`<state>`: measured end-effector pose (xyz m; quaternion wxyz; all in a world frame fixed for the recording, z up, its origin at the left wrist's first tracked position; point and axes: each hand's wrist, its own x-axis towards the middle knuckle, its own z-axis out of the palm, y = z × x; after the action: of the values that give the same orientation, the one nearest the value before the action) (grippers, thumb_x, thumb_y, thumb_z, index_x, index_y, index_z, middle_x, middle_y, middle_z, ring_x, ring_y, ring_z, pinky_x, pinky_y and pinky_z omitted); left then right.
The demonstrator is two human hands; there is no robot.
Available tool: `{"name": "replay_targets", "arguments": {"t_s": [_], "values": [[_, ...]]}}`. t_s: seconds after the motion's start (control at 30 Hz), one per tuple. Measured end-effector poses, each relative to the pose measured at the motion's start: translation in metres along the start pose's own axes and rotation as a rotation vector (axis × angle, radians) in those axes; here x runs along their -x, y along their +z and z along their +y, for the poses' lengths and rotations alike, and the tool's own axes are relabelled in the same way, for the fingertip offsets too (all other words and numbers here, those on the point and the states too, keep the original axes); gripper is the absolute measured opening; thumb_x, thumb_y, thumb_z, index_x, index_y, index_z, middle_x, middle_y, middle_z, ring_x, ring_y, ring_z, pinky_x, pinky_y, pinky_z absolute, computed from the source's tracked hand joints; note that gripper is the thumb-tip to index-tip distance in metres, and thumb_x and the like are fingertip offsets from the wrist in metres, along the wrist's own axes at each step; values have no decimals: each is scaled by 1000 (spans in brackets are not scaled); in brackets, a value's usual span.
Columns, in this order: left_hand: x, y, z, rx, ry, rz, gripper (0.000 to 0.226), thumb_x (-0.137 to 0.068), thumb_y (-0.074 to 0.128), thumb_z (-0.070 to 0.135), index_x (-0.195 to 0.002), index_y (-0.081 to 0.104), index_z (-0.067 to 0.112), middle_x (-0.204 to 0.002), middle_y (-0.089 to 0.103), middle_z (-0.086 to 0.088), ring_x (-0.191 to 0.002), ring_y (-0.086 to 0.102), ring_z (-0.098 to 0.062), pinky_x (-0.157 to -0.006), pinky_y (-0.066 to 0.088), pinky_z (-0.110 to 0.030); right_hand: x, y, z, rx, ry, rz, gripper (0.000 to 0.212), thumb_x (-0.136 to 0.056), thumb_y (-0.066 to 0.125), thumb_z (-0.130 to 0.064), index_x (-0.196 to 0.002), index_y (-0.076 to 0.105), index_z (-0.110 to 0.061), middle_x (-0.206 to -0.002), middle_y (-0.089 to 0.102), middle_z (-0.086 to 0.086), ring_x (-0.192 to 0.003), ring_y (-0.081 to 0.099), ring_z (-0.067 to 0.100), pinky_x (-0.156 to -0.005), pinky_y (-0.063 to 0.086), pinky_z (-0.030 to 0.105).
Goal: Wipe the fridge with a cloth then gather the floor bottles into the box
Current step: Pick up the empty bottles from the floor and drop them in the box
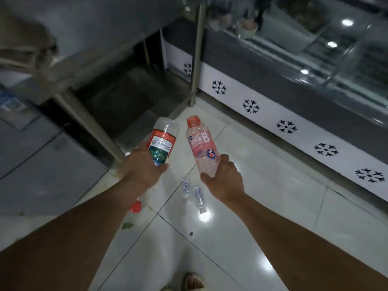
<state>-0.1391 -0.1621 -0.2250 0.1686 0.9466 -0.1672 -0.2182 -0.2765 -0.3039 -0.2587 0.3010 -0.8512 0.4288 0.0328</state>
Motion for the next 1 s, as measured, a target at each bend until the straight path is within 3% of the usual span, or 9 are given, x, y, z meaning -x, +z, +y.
{"name": "replay_targets", "arguments": {"t_s": [0.1,0.2,0.43,0.57,0.8,1.0], "values": [[20,-39,27,-40,84,36,73,-74,73,44,-127,36,9,-120,56,-14,-105,58,-31,-83,46,-38,23,-50,-8,26,-3,79,58,-79,67,-40,-119,37,-11,-108,55,11,-91,58,26,-69,40,26],[41,-71,54,-77,172,32,73,-73,73,47,-124,37,10,-119,57,-14,-104,59,-31,-88,50,-43,51,-95,-12,35,25,153,60,-79,66,-42,-123,36,-13,-109,54,10,-83,52,21,-67,40,27],[111,-121,119,-157,356,40,74,-70,73,52,-123,38,14,-118,58,-10,-104,59,-31,-83,47,-37,127,-183,-10,54,97,284,69,-80,66,-42,-132,33,-13,-119,52,13,-101,57,29,-79,50,35],[153,-138,151,-157,461,49,71,-70,73,52,-121,41,15,-116,58,-9,-103,59,-30,-79,44,-35,182,-225,4,61,132,368,66,-79,67,-41,-129,34,-13,-116,54,13,-95,57,29,-70,44,31],[227,-140,217,-214,651,11,69,-73,71,51,-120,40,12,-115,60,-11,-102,59,-32,-81,47,-37,283,-281,64,88,291,443,64,-80,65,-41,-127,34,-11,-115,54,13,-93,56,30,-66,37,30],[313,-98,289,-271,796,-33,71,-71,71,55,-121,40,14,-115,60,-10,-102,59,-32,-82,46,-38,368,-325,143,62,421,523,60,-78,65,-40,-123,36,-12,-115,54,12,-95,57,32,-71,44,33]]}}
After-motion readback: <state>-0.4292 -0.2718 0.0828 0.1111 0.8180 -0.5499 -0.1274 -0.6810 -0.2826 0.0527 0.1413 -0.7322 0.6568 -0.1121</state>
